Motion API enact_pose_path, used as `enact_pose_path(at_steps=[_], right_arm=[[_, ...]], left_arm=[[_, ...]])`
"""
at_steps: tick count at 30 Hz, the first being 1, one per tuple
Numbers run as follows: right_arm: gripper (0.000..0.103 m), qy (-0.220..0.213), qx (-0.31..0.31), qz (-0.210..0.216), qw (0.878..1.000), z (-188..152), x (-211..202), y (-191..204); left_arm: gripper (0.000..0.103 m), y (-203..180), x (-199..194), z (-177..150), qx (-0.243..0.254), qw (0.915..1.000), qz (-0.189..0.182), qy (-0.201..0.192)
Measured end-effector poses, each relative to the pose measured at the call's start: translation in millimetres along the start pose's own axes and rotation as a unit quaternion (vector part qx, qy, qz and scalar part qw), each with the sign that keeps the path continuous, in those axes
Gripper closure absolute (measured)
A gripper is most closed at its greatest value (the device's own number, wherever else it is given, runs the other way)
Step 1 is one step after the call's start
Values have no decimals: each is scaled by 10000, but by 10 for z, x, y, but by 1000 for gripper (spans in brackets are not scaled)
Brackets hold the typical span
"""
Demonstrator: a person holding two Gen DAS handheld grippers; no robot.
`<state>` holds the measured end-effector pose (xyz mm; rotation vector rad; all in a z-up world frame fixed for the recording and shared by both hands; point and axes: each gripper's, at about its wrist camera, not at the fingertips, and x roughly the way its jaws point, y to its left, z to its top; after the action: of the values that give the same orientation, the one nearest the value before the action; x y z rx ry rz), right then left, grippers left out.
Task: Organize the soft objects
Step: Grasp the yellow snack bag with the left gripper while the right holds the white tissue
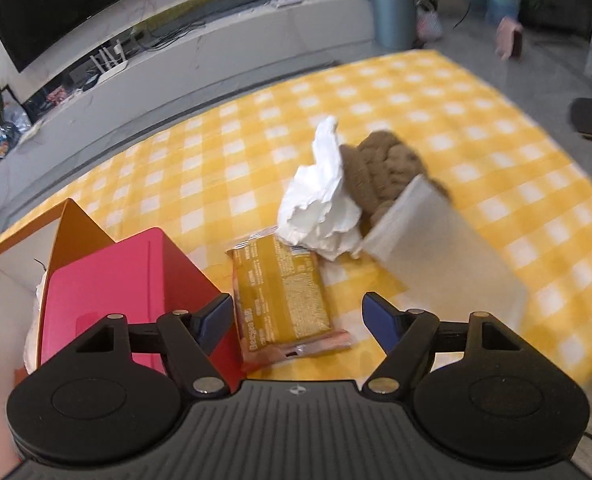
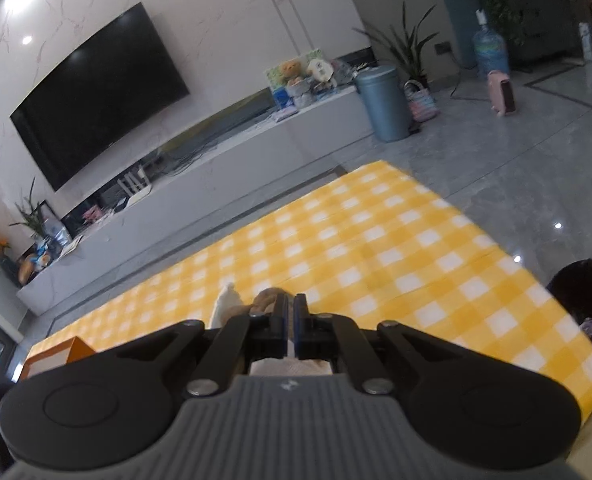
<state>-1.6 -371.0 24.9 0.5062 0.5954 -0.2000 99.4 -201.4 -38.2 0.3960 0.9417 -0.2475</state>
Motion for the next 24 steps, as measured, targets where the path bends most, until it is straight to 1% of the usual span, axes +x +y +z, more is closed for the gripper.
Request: enact_pose_path(at_steps=[1, 2, 4, 5, 7, 9, 10, 11, 13, 15, 20, 22, 24], right_arm=[[102, 136, -63, -37, 9999, -15, 55, -1], [96, 363, -171, -67, 9992, -39, 150, 2], [95, 842, -308, -64, 9960, -130, 354, -8], [95, 1010, -316, -91, 9943, -174, 442, -28], [93, 1251, -371, -346, 9908, -227, 553, -33], [84, 1207, -456, -537, 9902, -232, 552, -27], [74, 1138, -451, -535, 9910, -223, 522, -32], [70, 1077, -429, -489, 9920, -211, 494, -36], [70, 1015, -403, -394, 9932, -200, 454, -41], [70, 1029, -395, -384, 9932, -199, 460, -46], [70, 1058, -381, -437, 9927, -204, 485, -49], [70, 1030, -377, -428, 9930, -200, 475, -44], [70, 1010, -377, -417, 9933, -199, 463, -38]], left_arm=[[16, -20, 69, 11, 7, 9999, 103, 68], [16, -47, 127, 22, 7, 9997, 200, 136], [17, -65, 227, 49, 14, 9991, 363, 234], [17, -66, 255, 66, 42, 9989, 399, 238], [18, -27, 324, 92, -16, 9986, 445, 280], [18, -25, 337, 114, 0, 9982, 559, 200], [17, -29, 354, 129, 8, 9982, 577, 189], [17, -36, 368, 145, 2, 9982, 569, 191], [14, -79, 423, 162, 64, 9978, 624, 195], [13, -158, 493, 182, 140, 9955, 920, 176], [5, -307, 658, 171, 220, 9879, 1529, 112], [2, -357, 700, 167, 248, 9851, 1703, 76], [2, -400, 703, 157, 216, 9831, 1817, 40]])
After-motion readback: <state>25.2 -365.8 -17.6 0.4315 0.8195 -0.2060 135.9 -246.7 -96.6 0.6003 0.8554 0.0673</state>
